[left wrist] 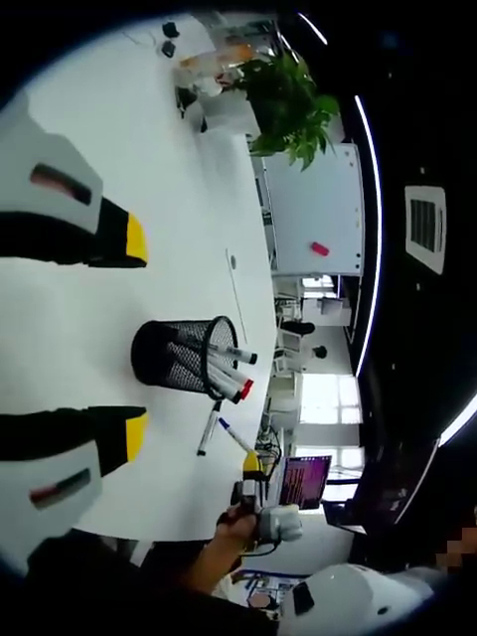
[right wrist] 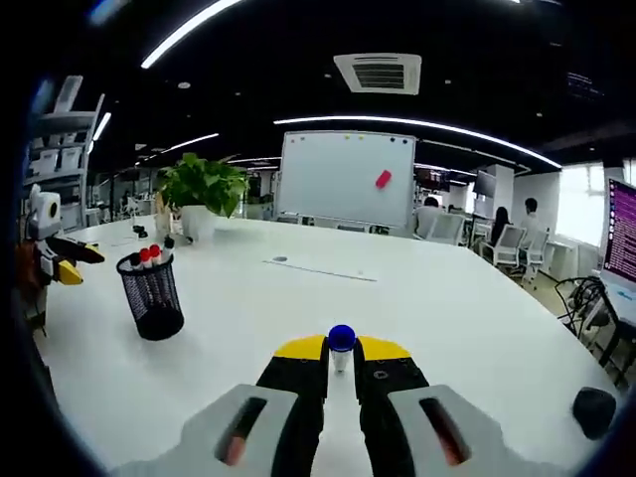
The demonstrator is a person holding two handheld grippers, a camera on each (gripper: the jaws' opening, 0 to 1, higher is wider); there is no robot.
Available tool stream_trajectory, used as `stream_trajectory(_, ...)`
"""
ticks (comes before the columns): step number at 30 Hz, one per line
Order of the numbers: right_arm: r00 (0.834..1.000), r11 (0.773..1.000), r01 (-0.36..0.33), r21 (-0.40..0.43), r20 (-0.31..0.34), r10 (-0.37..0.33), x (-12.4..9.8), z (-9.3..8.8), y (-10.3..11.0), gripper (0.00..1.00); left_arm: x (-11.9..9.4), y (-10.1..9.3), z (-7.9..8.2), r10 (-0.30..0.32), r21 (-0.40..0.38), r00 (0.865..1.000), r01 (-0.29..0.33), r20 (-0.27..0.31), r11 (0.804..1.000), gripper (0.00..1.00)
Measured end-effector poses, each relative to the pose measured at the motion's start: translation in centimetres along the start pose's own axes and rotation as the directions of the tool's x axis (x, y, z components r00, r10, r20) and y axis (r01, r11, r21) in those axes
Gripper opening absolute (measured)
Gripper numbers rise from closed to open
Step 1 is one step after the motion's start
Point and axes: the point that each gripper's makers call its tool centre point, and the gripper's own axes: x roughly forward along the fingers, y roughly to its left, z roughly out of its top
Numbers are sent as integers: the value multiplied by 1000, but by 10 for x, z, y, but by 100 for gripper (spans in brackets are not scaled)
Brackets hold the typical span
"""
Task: Pick up the whiteboard markers from the pen holder and place them facing the whiteboard neatly
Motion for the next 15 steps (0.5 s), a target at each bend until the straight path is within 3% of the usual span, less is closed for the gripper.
stream_trajectory(15, 999, 1000, 20, 3, -27, -20, 5, -12, 3, 13, 0, 2, -2, 9, -10, 1000, -9, -3, 1000, 56)
